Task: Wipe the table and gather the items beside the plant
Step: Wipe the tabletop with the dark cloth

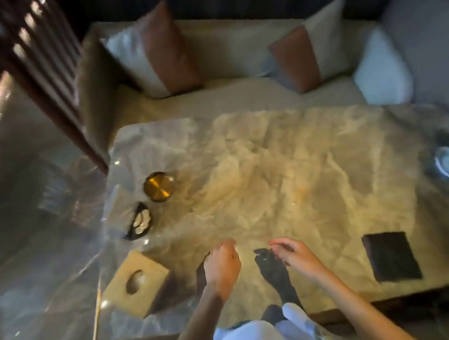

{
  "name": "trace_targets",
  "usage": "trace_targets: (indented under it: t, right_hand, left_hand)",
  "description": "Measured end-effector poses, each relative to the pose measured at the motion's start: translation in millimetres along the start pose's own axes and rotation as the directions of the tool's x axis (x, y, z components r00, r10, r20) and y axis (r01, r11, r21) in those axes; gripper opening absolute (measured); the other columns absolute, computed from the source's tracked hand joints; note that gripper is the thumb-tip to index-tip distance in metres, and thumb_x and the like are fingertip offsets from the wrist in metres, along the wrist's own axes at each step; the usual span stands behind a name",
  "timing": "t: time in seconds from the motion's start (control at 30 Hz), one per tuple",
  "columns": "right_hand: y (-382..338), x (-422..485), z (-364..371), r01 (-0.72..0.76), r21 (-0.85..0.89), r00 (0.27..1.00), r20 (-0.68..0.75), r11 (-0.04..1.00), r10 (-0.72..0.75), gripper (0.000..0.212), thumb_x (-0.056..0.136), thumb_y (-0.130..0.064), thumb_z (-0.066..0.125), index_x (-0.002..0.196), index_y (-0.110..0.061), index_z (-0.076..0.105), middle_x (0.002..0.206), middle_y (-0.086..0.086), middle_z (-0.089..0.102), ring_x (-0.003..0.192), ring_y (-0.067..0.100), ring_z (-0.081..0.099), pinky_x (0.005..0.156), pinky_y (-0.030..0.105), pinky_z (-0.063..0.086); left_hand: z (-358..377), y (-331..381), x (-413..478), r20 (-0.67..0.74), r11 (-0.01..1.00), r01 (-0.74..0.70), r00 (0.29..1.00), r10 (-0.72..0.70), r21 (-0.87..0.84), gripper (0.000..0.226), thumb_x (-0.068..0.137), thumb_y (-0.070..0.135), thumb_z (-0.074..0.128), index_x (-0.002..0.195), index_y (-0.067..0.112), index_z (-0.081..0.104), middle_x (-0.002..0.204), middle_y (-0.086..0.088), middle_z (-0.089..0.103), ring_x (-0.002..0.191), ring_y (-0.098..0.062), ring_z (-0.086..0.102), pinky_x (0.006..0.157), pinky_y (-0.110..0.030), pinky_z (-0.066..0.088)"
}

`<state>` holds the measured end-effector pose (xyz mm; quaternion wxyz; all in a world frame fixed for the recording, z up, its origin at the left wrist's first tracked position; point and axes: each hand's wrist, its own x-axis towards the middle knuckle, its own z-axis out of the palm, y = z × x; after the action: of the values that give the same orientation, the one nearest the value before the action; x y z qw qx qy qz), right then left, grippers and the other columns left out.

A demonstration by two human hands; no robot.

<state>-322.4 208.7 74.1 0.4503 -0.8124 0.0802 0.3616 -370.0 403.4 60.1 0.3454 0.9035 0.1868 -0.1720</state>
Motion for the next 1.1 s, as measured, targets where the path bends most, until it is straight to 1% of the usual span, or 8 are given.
trace_targets:
  t: [0.1, 0.3, 0.43, 0.67, 0.8, 0.93, 1.0, 1.1]
  right_hand:
    - [37, -14, -46, -0.033, 0.065, 0.995, -0.091, 0.997, 0.039, 0.024, 0.098, -0.017, 0.052, 0.118, -0.018, 0.065, 0.113, -0.003, 0.068, 0.102, 0.011, 0.065, 0.071, 0.012, 0.049]
    - [117, -42, -135, -0.080, 0.129, 0.972, -0.210, 0.988, 0.106, 0.023, 0.096, -0.020, 0.056, 0.117, -0.019, 0.065, 0.113, -0.002, 0.068, 0.095, 0.004, 0.065, 0.070, 0.012, 0.049]
    - [175, -44, -202, -0.043, 0.115, 0.958, -0.277, 0.992, 0.073, 0.018, 0.095, -0.021, 0.058, 0.109, -0.029, 0.065, 0.115, 0.003, 0.070, 0.105, 0.015, 0.066, 0.084, 0.023, 0.054]
    - [245, -26, -281, -0.073, 0.069, 0.963, -0.256, 0.995, 0.088, 0.047, 0.095, -0.015, 0.052, 0.142, -0.018, 0.046, 0.139, 0.012, 0.052, 0.125, 0.027, 0.054, 0.101, 0.036, 0.044]
    - [259, -3, -290, -0.044, -0.009, 0.963, -0.267, 0.999, 0.040, 0.058, 0.094, -0.016, 0.054, 0.148, -0.017, 0.033, 0.149, 0.014, 0.042, 0.138, 0.027, 0.040, 0.110, 0.025, 0.031]
    - [267, 18, -289, -0.191, -0.170, 0.966, -0.207, 0.967, 0.155, 0.058, 0.099, -0.035, 0.041, 0.153, -0.023, 0.022, 0.160, 0.015, 0.020, 0.148, 0.031, 0.015, 0.120, 0.042, 0.017]
    - [268, 21, -291, -0.209, -0.187, 0.972, -0.147, 0.960, 0.183, 0.057, 0.099, -0.037, 0.038, 0.152, -0.021, 0.024, 0.161, 0.015, 0.016, 0.149, 0.031, 0.010, 0.120, 0.044, 0.016]
    - [276, 25, -295, -0.210, -0.146, 0.975, -0.101, 0.967, 0.197, 0.055, 0.099, -0.037, 0.039, 0.150, -0.018, 0.029, 0.160, 0.015, 0.017, 0.149, 0.030, 0.011, 0.121, 0.045, 0.015]
  left_hand:
    - [34, 40, 4, 0.130, 0.997, -0.064, 0.990, 0.059, 0.038, 0.037, 0.094, 0.018, 0.035, 0.123, 0.026, 0.057, 0.126, -0.001, 0.063, 0.111, -0.026, 0.062, 0.092, -0.035, 0.048]
    - [103, 113, 8, 0.223, 0.981, -0.185, 0.960, 0.168, 0.060, 0.031, 0.094, 0.024, 0.036, 0.114, 0.029, 0.059, 0.121, 0.000, 0.065, 0.106, -0.023, 0.062, 0.092, -0.037, 0.050]
    - [161, 177, 14, 0.216, 0.975, -0.213, 0.957, 0.195, 0.064, 0.032, 0.092, 0.022, 0.036, 0.115, 0.029, 0.057, 0.116, 0.000, 0.068, 0.101, -0.022, 0.066, 0.091, -0.038, 0.052]
    - [272, 256, 19, 0.136, 0.982, 0.027, 0.991, -0.002, -0.185, 0.034, 0.082, 0.032, 0.033, 0.093, 0.021, 0.062, 0.093, -0.005, 0.072, 0.087, -0.027, 0.066, 0.079, -0.043, 0.054]
    - [306, 296, 11, 0.144, 0.942, 0.196, 0.976, -0.161, -0.272, 0.024, 0.083, 0.017, 0.044, 0.073, 0.009, 0.064, 0.078, -0.007, 0.067, 0.077, -0.026, 0.061, 0.066, -0.032, 0.044]
    - [337, 318, 7, 0.235, 0.927, 0.329, 0.929, -0.284, -0.181, 0.010, 0.088, 0.014, 0.051, 0.087, 0.008, 0.059, 0.102, -0.016, 0.067, 0.095, -0.033, 0.062, 0.071, -0.029, 0.040]
    - [349, 323, 4, 0.277, 0.908, 0.389, 0.900, -0.338, -0.157, 0.022, 0.089, 0.018, 0.055, 0.104, 0.001, 0.054, 0.112, -0.020, 0.062, 0.106, -0.036, 0.059, 0.075, -0.032, 0.040]
    - [359, 324, 0, 0.293, 0.817, 0.506, 0.854, -0.430, -0.275, 0.039, 0.084, 0.019, 0.063, 0.113, -0.004, 0.051, 0.107, -0.019, 0.063, 0.099, -0.035, 0.062, 0.073, -0.037, 0.049]
